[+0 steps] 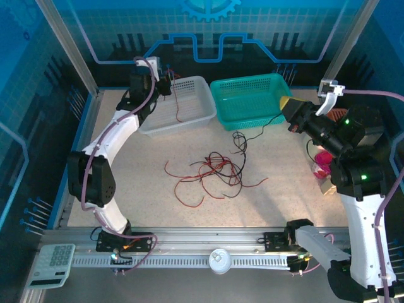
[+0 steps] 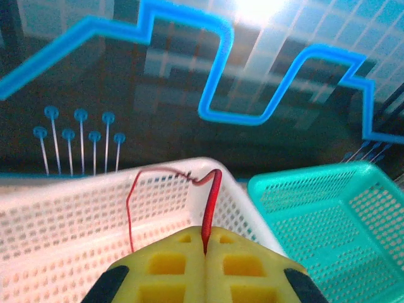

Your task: Untangle the cables

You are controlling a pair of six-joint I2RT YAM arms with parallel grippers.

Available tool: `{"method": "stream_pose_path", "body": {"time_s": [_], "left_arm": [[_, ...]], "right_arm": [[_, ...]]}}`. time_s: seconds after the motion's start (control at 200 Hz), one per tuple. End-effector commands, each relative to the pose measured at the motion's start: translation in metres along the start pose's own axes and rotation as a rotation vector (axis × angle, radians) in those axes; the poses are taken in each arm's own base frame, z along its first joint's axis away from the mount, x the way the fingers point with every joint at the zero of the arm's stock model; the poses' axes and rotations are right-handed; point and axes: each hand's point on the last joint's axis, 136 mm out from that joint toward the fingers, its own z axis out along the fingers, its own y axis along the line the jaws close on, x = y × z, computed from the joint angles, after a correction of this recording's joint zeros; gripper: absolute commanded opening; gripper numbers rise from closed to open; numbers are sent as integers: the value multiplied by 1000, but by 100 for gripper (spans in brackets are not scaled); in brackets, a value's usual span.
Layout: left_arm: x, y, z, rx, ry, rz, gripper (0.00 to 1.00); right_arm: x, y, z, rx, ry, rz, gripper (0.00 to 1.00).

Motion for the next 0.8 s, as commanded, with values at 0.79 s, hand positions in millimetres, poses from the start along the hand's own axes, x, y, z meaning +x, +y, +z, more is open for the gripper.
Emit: {"method": "stream_pose_path", "body": {"time_s": [0.79], "left_arm": [[133,135,48,-331,431,-82,21]], "right_arm": [[-6,7,2,-22,-13,-9,0]]}}
